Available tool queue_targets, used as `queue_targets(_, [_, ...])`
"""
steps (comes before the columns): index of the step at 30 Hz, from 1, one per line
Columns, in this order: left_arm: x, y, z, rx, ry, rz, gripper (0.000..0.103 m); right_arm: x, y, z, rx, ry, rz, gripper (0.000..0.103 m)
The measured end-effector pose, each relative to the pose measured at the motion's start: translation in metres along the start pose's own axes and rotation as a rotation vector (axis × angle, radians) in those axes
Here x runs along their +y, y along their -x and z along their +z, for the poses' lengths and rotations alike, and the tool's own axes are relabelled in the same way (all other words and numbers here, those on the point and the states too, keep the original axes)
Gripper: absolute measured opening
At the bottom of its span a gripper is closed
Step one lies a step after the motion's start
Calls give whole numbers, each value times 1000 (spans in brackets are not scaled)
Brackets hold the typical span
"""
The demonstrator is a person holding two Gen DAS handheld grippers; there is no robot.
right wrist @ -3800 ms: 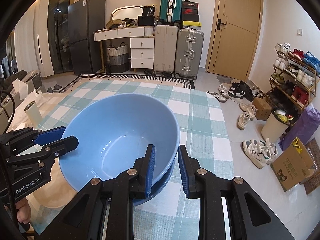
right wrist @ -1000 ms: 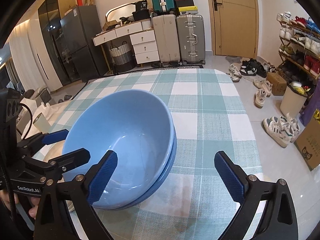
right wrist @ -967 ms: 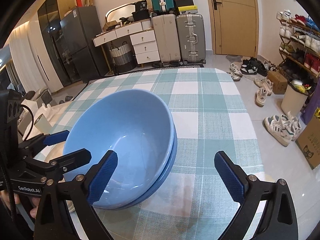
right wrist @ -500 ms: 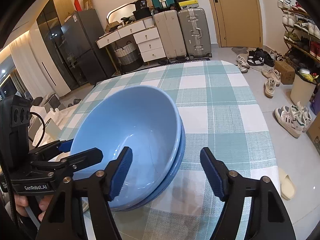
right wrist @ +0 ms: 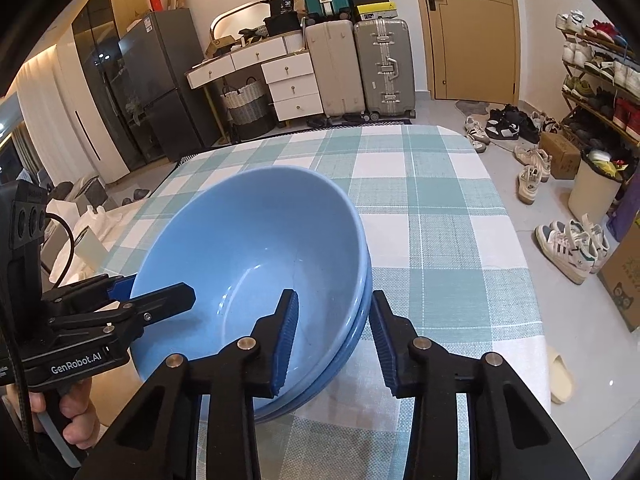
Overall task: Organize plates and bowls
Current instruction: 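Close both grippers on the rim of the stacked blue bowls, then lift the stacked blue bowls and carry them over the cream plate stack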
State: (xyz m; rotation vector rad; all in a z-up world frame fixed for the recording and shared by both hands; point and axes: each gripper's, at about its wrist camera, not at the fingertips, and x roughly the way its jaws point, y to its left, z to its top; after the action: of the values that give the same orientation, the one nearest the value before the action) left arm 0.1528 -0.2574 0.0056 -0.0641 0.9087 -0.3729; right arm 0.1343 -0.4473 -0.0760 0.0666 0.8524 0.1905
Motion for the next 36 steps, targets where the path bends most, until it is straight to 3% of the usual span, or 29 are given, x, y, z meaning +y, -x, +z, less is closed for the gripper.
queue_targets(15, [-3,34,-1,-77,-22,20,43,15,25,5,-46,38,-14,38])
queue_targets(36, [-1,131,-19,-213,-14,81,43,69,81,11,-129,131,-9,38])
